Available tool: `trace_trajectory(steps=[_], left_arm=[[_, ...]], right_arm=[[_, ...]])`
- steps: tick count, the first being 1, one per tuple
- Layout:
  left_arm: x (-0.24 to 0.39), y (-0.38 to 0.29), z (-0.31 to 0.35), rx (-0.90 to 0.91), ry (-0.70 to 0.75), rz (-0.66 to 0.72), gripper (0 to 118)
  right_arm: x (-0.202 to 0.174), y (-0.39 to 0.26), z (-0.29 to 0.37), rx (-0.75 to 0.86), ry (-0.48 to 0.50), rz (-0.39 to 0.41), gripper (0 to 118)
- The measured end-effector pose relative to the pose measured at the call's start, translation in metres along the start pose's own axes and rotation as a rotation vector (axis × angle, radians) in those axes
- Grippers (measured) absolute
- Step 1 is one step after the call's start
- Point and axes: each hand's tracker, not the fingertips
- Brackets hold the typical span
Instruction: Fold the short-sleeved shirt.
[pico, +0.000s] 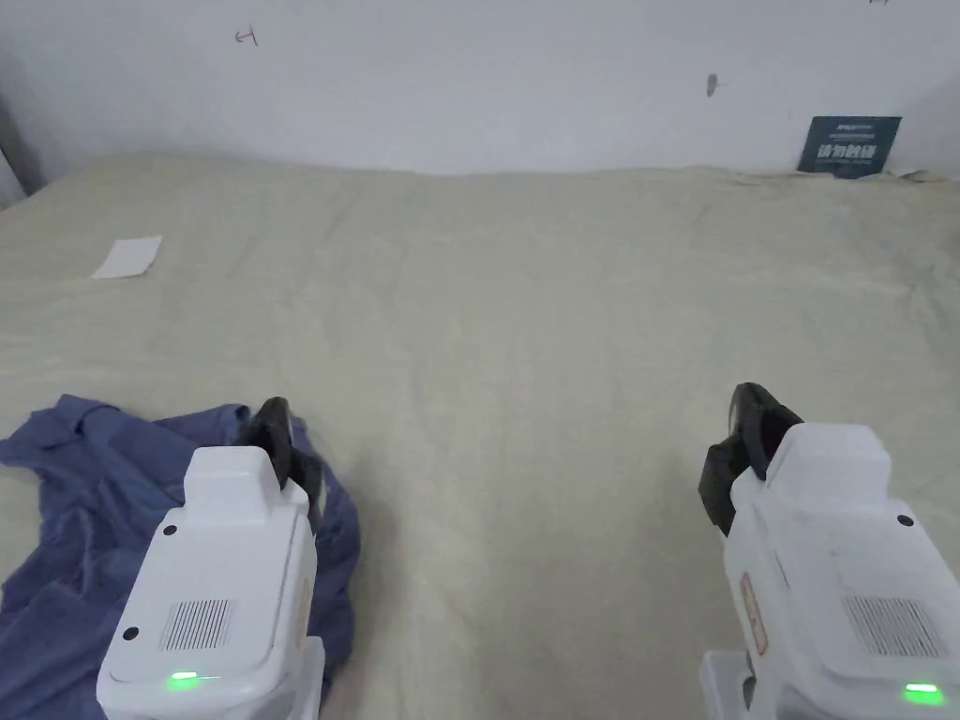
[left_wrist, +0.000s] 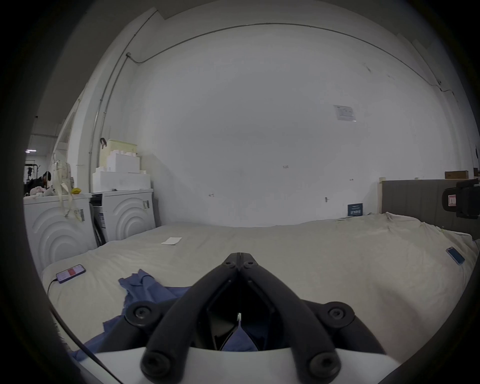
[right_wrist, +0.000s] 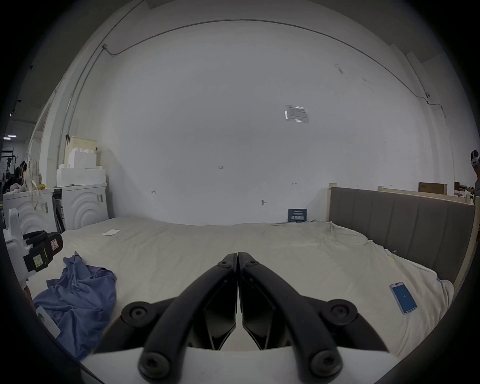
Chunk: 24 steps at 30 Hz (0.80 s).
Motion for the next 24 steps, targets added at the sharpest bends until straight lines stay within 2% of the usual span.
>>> trace_trajectory(steps=[14,24], left_arm=[[-0.11,-0.001,0.035,-0.014,0.266,-0.01,0],[-0.161,-0.01,0.065,-0.046,0.39,-0.035,0]], right_arm=[[-0.094,0.001,-0.016,0.001,0.242,0.014,0],[-0.147,-0.004,-0.016,-0.01,0.363,0.025,0]])
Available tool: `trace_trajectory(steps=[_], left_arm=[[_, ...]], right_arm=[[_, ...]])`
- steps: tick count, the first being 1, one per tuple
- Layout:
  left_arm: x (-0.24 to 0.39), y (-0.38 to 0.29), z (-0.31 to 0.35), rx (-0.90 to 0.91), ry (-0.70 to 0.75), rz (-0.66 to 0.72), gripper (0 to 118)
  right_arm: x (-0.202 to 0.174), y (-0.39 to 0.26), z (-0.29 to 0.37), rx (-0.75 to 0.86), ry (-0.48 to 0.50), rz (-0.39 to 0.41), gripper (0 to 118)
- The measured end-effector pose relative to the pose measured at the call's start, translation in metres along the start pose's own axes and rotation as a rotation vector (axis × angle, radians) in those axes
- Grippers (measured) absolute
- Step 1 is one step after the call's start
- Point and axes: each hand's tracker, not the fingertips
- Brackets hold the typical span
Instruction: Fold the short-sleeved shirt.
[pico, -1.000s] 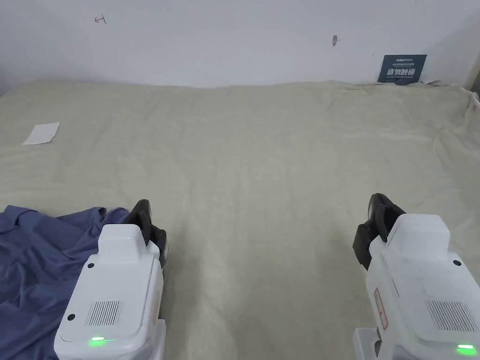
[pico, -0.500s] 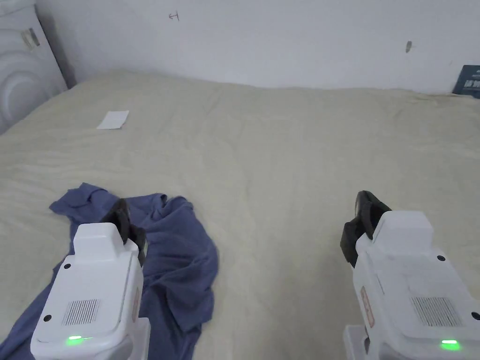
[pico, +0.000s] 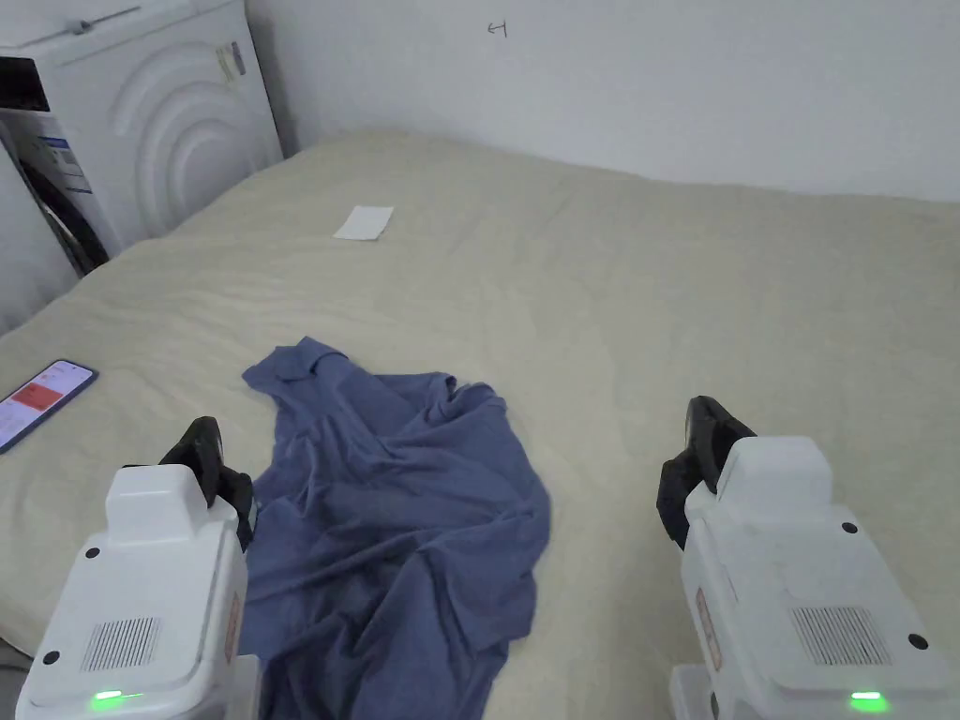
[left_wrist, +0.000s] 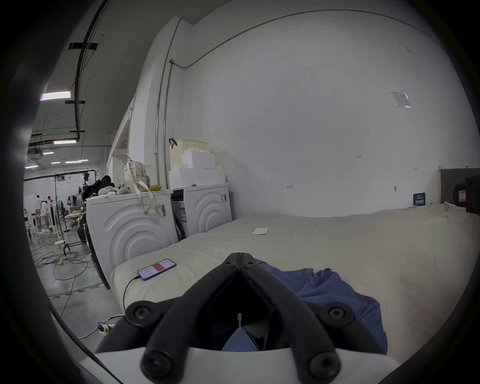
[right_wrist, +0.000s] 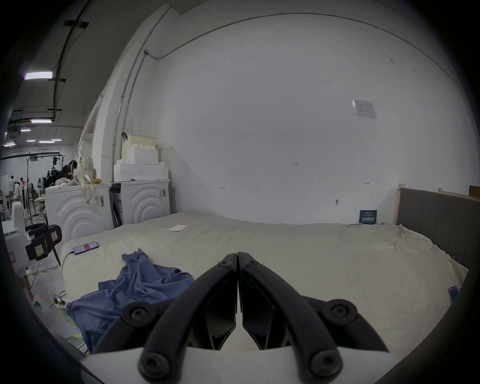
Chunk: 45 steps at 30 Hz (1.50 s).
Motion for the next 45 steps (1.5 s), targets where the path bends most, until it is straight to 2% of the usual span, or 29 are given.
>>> trace_trajectory(steps=[10,17,25,27,29,30,32,33,35,37,39,45], left_arm=[[-0.012,0.001,-0.002,-0.034,0.0,0.009,0],[-0.001,0.015,-0.043,-0.26,-0.153,0.057,0],[0.035,0.013,-0.127,-0.606,-0.268,0.084,0],[0.042,0.006,-0.146,-0.689,-0.294,0.097,7],[0.05,-0.004,-0.165,-0.793,-0.314,0.098,23],[0.053,-0.01,-0.173,-0.817,-0.318,0.095,35],[0.061,-0.016,-0.177,-0.888,-0.32,0.069,67],[0.063,-0.022,-0.182,-0.913,-0.318,0.062,76],[0.068,-0.036,-0.189,-0.955,-0.308,0.029,83],[0.071,-0.044,-0.193,-0.977,-0.293,0.002,102],[0.071,-0.048,-0.192,-0.973,-0.281,0.004,106],[0.076,-0.07,-0.205,-1.061,-0.271,-0.014,106]], right_arm=[[-0.01,-0.001,-0.003,-0.013,0.03,0.012,0],[-0.004,0.0,-0.005,-0.016,0.01,0.021,0],[0.009,-0.005,-0.013,-0.037,-0.027,0.018,0],[0.012,-0.006,-0.015,-0.043,-0.034,0.018,0],[0.015,-0.008,-0.016,-0.048,-0.04,0.018,0],[0.016,-0.009,-0.017,-0.052,-0.043,0.018,0],[0.019,-0.011,-0.018,-0.057,-0.048,0.018,0],[0.021,-0.012,-0.018,-0.061,-0.051,0.017,0],[0.023,-0.014,-0.019,-0.068,-0.057,0.019,0],[0.027,-0.017,-0.02,-0.076,-0.061,0.024,0],[0.03,-0.019,-0.021,-0.083,-0.066,0.028,0],[0.037,-0.022,-0.02,-0.096,-0.082,0.018,0]])
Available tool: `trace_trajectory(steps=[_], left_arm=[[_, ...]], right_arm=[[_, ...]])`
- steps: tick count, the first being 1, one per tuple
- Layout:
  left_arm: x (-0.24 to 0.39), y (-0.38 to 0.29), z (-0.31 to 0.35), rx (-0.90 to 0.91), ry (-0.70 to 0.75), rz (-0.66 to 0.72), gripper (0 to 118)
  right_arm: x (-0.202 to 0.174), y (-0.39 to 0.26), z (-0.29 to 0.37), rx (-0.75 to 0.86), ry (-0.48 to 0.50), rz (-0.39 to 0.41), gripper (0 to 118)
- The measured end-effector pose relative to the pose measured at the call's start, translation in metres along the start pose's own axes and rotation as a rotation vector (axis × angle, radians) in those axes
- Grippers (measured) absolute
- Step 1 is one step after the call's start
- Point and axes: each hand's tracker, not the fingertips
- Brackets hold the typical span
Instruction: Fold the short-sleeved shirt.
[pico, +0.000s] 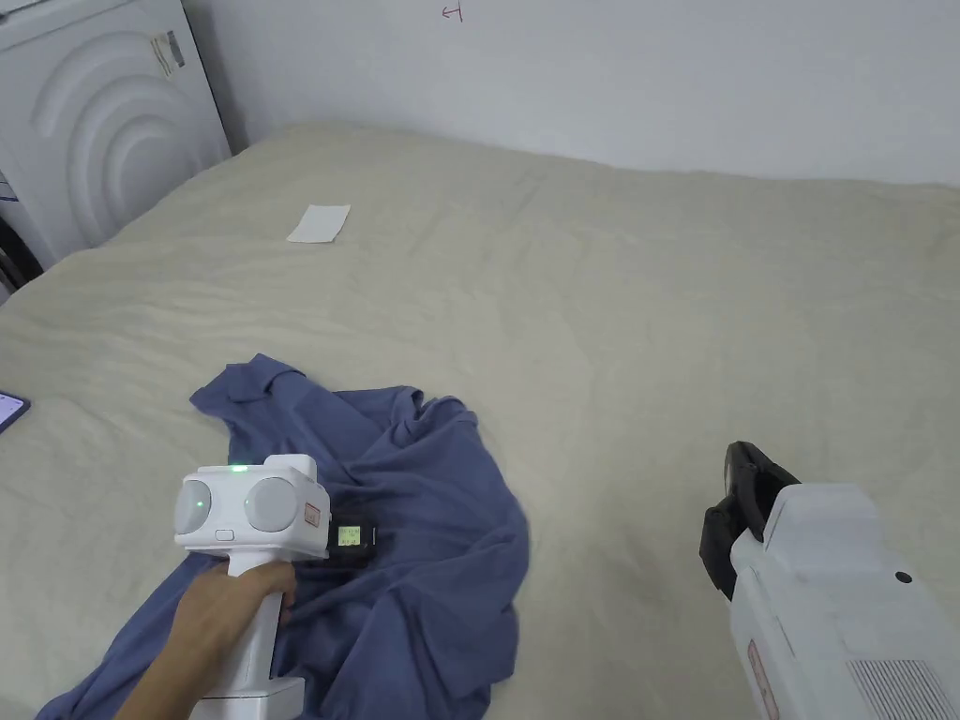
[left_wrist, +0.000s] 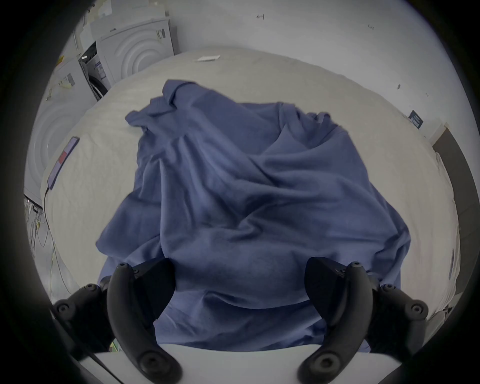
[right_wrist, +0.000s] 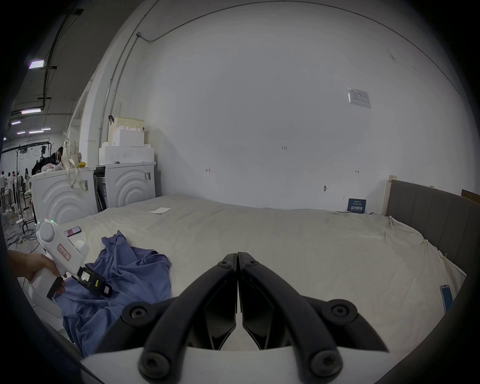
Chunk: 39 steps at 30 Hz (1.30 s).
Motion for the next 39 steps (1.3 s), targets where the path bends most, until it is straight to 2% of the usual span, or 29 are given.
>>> trace_trajectory(steps=[2,3,4,6,9,10,17,24,30,39], left_arm=[[-0.001,0.001,-0.008,-0.018,0.004,0.008,104],[-0.001,0.001,-0.009,-0.024,0.001,0.015,100],[-0.001,0.002,-0.01,-0.033,-0.007,0.024,88],[0.003,0.003,-0.004,-0.044,-0.043,0.045,77],[0.008,0.004,0.002,-0.035,-0.068,0.029,34],[0.007,0.004,0.004,-0.033,-0.075,0.035,15],[0.001,0.006,0.034,0.071,-0.149,0.102,9],[0.024,0.053,0.109,0.257,-0.211,0.04,9],[0.099,0.084,0.167,0.361,-0.281,-0.132,9],[0.249,0.089,0.219,0.424,-0.519,-0.349,9]], right_arm=[[0.001,0.0,0.0,-0.002,-0.002,0.0,0],[0.002,-0.001,0.0,-0.003,-0.003,0.003,0],[0.002,0.0,0.001,-0.004,-0.002,0.005,0],[0.004,-0.001,0.001,-0.005,-0.004,0.006,0],[0.006,0.0,0.003,-0.003,-0.006,-0.002,0],[0.007,0.0,0.004,-0.001,-0.006,-0.005,0],[0.019,0.007,0.015,0.017,-0.015,-0.003,0],[0.043,0.019,0.034,0.055,-0.061,-0.024,0],[0.07,0.03,0.055,0.093,-0.125,-0.032,0],[0.123,0.036,0.088,0.13,-0.266,-0.033,0]])
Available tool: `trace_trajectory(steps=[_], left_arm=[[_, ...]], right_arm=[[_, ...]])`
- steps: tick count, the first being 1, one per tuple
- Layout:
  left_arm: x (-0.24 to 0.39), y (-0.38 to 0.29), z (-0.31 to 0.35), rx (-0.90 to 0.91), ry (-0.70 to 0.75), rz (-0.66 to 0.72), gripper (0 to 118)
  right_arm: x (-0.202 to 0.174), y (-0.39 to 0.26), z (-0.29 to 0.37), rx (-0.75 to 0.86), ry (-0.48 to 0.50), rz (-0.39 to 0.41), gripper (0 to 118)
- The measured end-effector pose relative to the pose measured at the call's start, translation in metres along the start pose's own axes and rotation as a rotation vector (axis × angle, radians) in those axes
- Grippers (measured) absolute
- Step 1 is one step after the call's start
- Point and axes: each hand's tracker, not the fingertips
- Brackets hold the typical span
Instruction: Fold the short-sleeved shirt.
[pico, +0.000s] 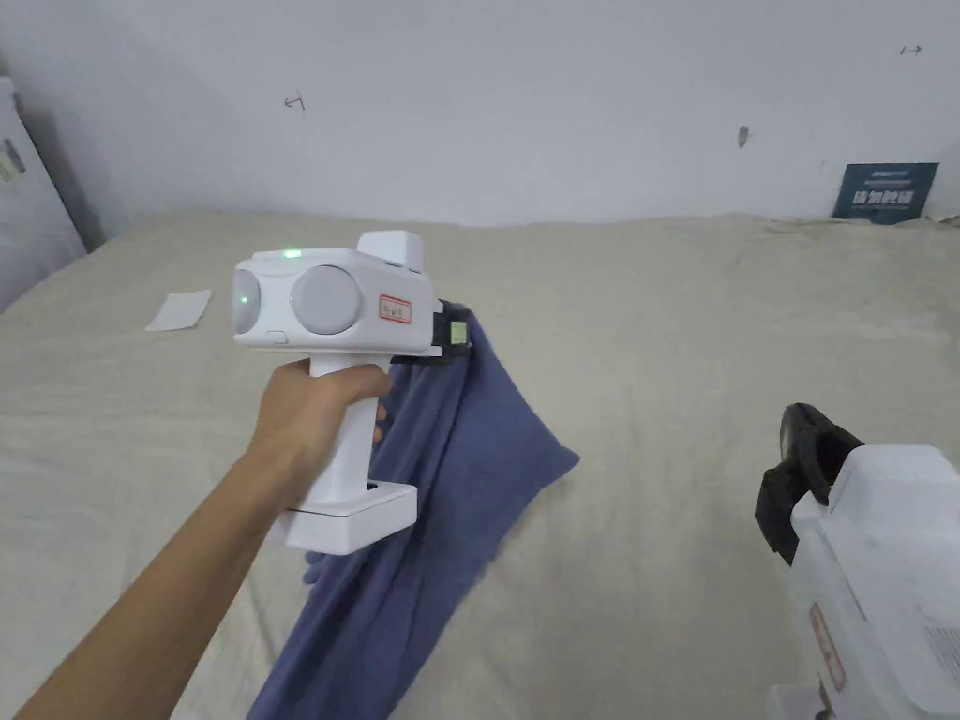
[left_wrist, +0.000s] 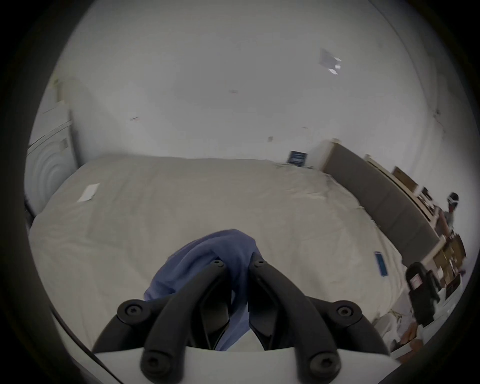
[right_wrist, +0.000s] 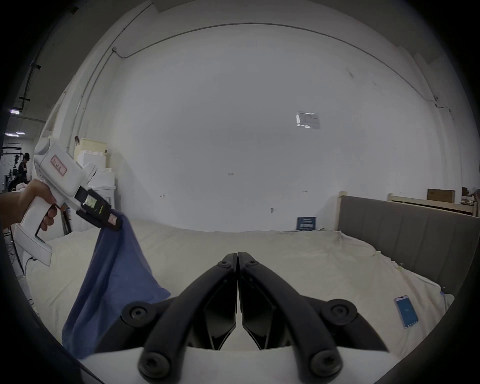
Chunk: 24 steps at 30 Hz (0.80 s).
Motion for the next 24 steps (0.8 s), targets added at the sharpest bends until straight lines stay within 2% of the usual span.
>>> trace_trajectory(steps=[7,13,19,24], left_arm=[[0.102,0.016,-0.026,0.005,-0.214,-0.062,9],[0.159,-0.001,-0.06,-0.049,-0.295,-0.11,9],[0.191,-0.065,-0.117,-0.207,-0.302,-0.159,9],[0.199,-0.135,-0.159,-0.354,-0.247,-0.204,9]], right_arm=[[0.049,0.001,0.014,0.002,-0.127,0.007,0],[0.076,0.002,0.026,-0.008,-0.209,-0.005,0],[0.089,-0.002,0.032,-0.024,-0.253,-0.016,0],[0.089,-0.004,0.035,-0.036,-0.26,-0.015,0]])
